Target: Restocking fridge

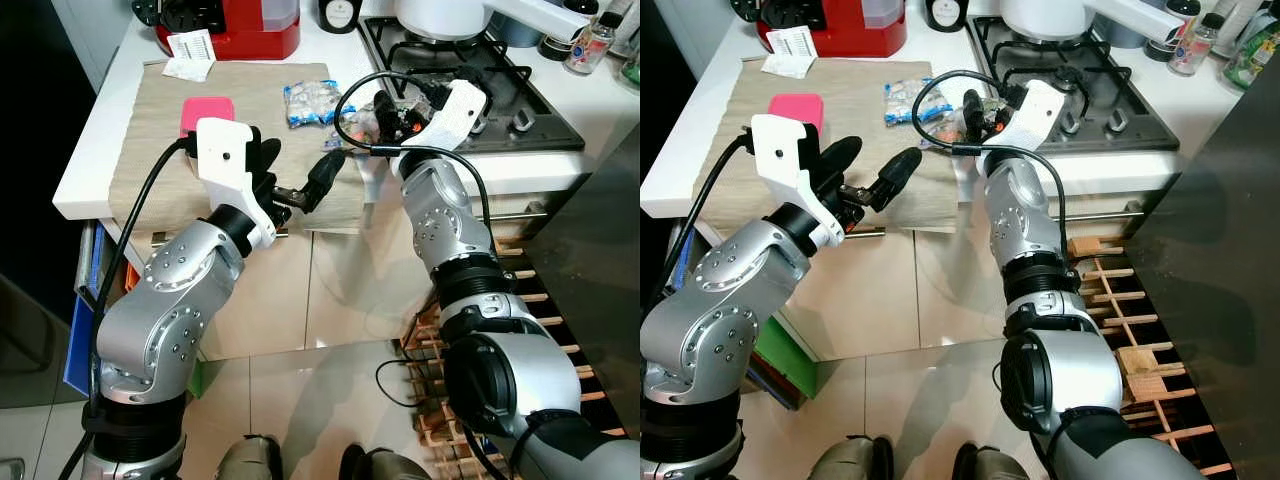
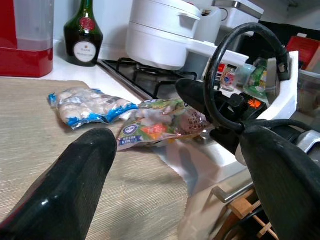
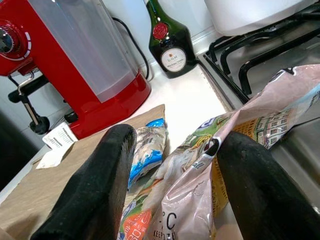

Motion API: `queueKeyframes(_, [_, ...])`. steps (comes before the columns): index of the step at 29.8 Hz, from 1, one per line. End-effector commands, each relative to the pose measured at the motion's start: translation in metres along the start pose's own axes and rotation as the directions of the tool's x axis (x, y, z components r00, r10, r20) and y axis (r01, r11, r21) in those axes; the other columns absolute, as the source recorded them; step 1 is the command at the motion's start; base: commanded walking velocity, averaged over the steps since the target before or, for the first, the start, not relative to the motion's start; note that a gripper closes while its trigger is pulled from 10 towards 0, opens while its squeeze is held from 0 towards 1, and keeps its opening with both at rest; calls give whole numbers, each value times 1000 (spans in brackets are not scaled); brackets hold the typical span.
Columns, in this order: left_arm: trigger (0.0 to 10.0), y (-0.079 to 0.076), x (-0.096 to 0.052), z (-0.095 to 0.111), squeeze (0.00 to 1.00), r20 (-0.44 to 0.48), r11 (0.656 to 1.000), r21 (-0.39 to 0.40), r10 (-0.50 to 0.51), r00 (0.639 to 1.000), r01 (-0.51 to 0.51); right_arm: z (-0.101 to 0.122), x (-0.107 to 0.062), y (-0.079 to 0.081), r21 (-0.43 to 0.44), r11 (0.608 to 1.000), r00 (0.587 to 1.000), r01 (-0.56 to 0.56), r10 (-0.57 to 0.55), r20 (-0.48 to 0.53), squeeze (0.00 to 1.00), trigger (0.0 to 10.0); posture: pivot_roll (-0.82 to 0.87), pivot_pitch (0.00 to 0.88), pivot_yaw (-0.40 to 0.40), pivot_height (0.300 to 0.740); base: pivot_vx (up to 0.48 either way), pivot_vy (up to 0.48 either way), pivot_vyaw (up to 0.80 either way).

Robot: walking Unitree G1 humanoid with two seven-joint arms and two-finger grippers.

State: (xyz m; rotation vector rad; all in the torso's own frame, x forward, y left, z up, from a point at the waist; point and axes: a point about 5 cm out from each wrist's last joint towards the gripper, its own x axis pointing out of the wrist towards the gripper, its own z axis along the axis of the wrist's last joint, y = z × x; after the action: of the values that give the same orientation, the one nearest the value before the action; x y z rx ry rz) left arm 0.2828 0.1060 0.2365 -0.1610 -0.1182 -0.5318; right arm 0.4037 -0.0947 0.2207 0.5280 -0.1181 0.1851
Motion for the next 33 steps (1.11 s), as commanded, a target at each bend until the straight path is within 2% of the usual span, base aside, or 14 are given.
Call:
queueKeyframes(1, [10000,0,1,1,0,0,1000,19,1,1000,-2,7,0,-4,-27,1000,1000,13,-13,15,0,10000,79,108,-59,740,0,0,0])
queueKeyframes(5, [10000,0,1,1,0,3,1000,17,-2,1000,2,-4,-4,-14,24,997,996,77,-75,-50,0,10000,78,108,-60,740,0,0,0])
queueKeyframes(6, [10000,0,1,1,0,2,1000,16,-3,1000,3,-12,-6,-19,81,990,989,116,-108,-99,0,10000,76,108,-59,740,0,0,0])
queueKeyframes(7, [10000,0,1,1,0,2,1000,16,-4,1000,4,-17,-8,-22,115,982,983,147,-132,-126,0,4275,76,108,-59,740,0,0,0])
queueKeyframes(8, [10000,-1,1,1,0,2,1000,16,-6,1000,6,-22,-9,-25,149,975,977,166,-142,-156,0,0,74,107,-58,740,0,0,0])
queueKeyframes(9, [10000,-1,1,1,0,2,1000,16,-6,1000,6,-22,-9,-25,149,975,977,166,-142,-156,0,0,74,107,-58,740,0,0,0])
queueKeyframes(13, [10000,-2,2,1,0,2,1000,14,-13,1000,13,-41,-15,-32,236,945,952,226,-163,-260,0,0,75,108,-56,740,0,0,0])
queueKeyframes(21, [10000,-1,2,2,0,3,1000,18,-13,1000,13,-31,-11,-25,260,950,968,175,-118,-220,0,0,78,104,-55,740,0,0,0])
queueKeyframes(22, [10000,-1,2,2,0,3,1000,19,-13,1000,13,-28,-11,-21,276,948,973,157,-101,-208,243,0,78,103,-55,740,0,0,0])
queueKeyframes(23, [10000,-1,2,2,0,3,1000,20,-13,1000,13,-28,-11,-20,288,946,974,151,-92,-208,251,0,78,103,-55,740,0,0,0])
queueKeyframes(27, [10000,-1,2,2,0,3,1000,20,-12,1000,12,-28,-13,-17,300,944,977,135,-75,-202,227,0,78,103,-55,740,0,0,0])
queueKeyframes(29, [10000,-1,2,2,0,3,1000,19,-13,1000,13,-23,-12,-16,301,946,982,116,-65,-177,227,0,72,103,-54,740,0,0,0])
queueKeyframes(31, [10000,-1,3,2,0,3,1000,18,-17,1000,17,-8,-7,-11,311,948,992,67,-30,-120,165,0,69,103,-53,740,0,0,0])
queueKeyframes(33, [10000,-1,3,2,0,3,1000,18,-18,1000,18,-5,-6,-10,312,948,994,54,-20,-111,165,0,69,103,-53,740,0,0,0])
